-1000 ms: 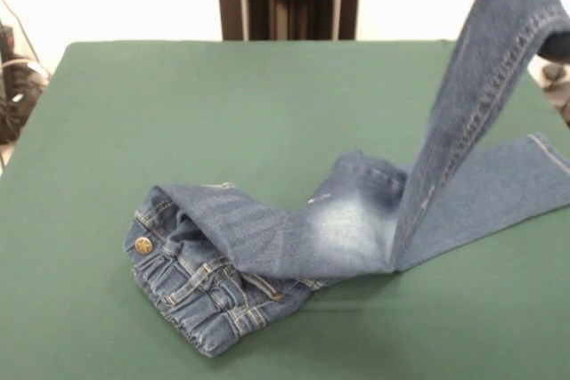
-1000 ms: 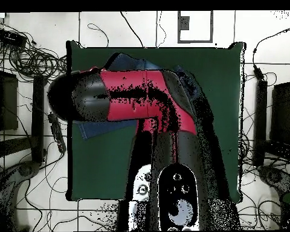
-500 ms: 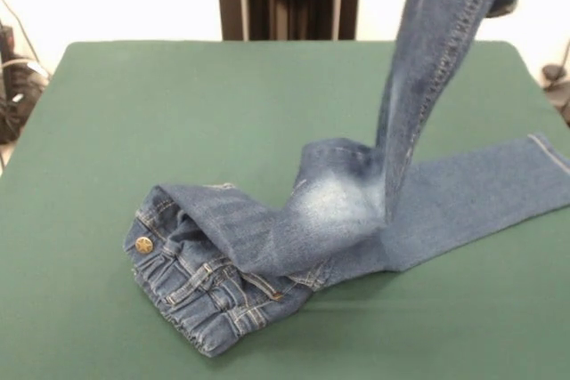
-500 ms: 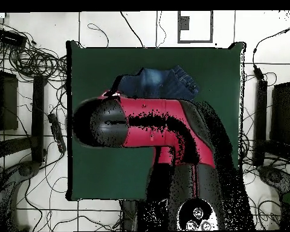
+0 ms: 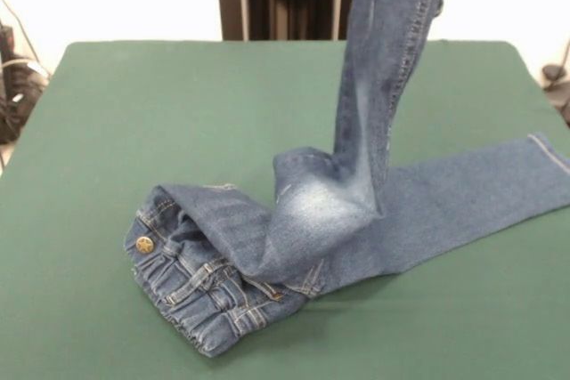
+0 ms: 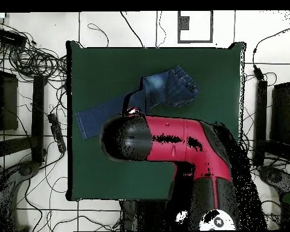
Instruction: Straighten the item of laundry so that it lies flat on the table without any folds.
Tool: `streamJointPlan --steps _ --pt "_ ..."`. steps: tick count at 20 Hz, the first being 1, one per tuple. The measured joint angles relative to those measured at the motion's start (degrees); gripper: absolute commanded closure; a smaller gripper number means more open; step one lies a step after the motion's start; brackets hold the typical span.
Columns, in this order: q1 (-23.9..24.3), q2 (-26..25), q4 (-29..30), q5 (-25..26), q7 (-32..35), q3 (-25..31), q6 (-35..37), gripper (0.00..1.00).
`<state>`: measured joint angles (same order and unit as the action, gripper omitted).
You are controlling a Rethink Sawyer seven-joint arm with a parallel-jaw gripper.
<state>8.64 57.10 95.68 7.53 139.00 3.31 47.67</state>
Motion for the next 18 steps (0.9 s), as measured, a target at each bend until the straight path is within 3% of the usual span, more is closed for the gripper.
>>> streamJointPlan --steps 6,18 --pt "-1.11 0.14 2.52 0.00 0.00 -0.97 -1.15 1.00" --pt "-8.53 0.89 4.77 -0.58 0.01 -7.38 -1.29 1.00"
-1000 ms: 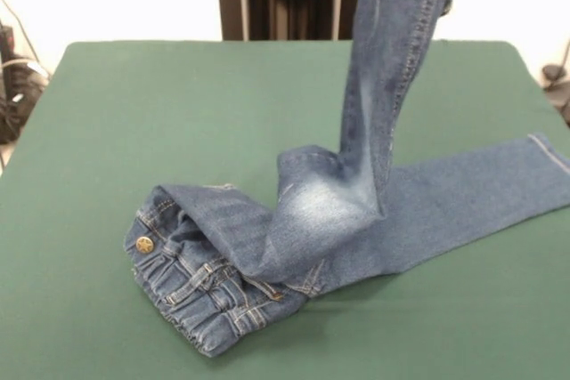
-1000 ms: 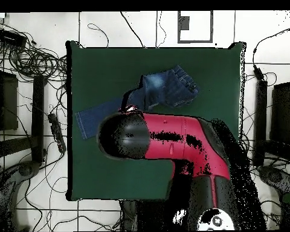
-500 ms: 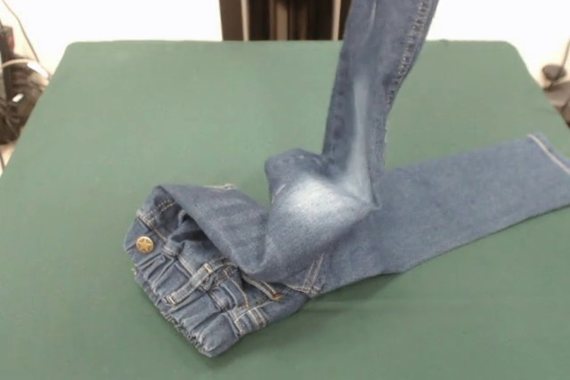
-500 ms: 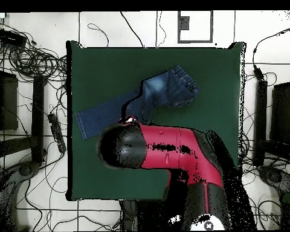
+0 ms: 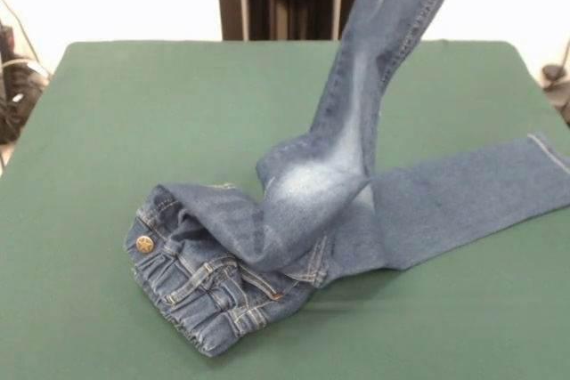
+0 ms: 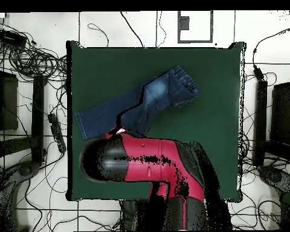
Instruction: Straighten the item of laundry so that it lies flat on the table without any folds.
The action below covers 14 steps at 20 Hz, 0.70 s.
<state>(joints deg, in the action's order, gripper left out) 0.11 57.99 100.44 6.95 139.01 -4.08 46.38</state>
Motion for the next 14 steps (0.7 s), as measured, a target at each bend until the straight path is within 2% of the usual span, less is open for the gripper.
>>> streamJointPlan --steps 6,9,11,14 --pt "2.64 0.81 5.65 -0.70 0.00 -0.03 -6.99 1.00" --pt "5.68 -0.22 9.46 -0.64 0.00 -0.03 -15.10 1.00" --pt "8.43 -2.13 12.26 -0.58 0.00 -0.04 -22.62 1.00" --pt "10.96 -4.77 14.65 -0.27 0.00 -0.02 -29.81 1.00"
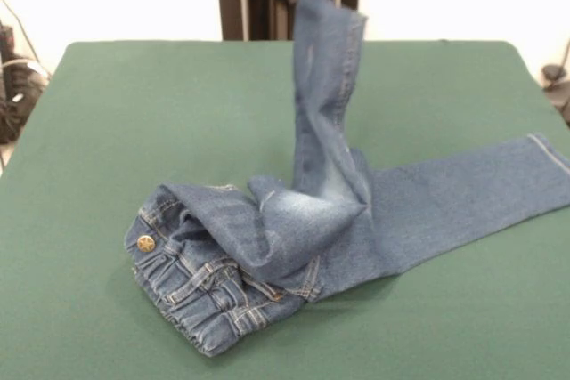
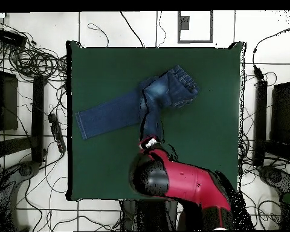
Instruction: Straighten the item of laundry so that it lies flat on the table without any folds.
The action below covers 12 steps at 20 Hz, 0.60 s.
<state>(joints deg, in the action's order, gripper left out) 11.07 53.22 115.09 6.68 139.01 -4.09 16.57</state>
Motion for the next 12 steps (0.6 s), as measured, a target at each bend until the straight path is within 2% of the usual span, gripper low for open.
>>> streamJointPlan --steps 1,5,12 --pt "1.60 -2.38 1.72 0.08 0.00 0.01 -4.94 1.00" --pt "2.70 -6.66 4.62 0.04 0.00 0.03 -11.14 1.00" --pt "1.20 -11.11 8.87 -0.01 0.00 0.08 -13.79 1.00"
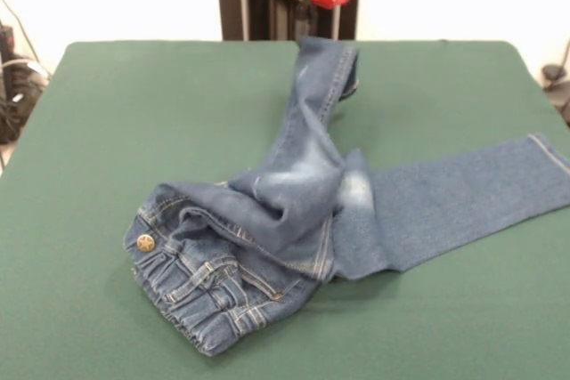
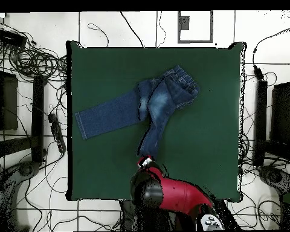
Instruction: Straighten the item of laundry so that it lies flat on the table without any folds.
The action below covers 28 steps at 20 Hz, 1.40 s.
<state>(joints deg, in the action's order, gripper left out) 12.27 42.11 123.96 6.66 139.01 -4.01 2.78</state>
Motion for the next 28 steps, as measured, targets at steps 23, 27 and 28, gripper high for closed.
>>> streamJointPlan --steps 23,27,28 --pt "-8.46 1.32 11.08 -8.39 0.10 0.47 -3.50 1.00" --pt "-10.25 2.76 12.20 -10.78 0.13 0.47 -3.70 1.00" --pt "-11.04 3.39 12.60 -11.82 0.13 0.46 -3.70 1.00"
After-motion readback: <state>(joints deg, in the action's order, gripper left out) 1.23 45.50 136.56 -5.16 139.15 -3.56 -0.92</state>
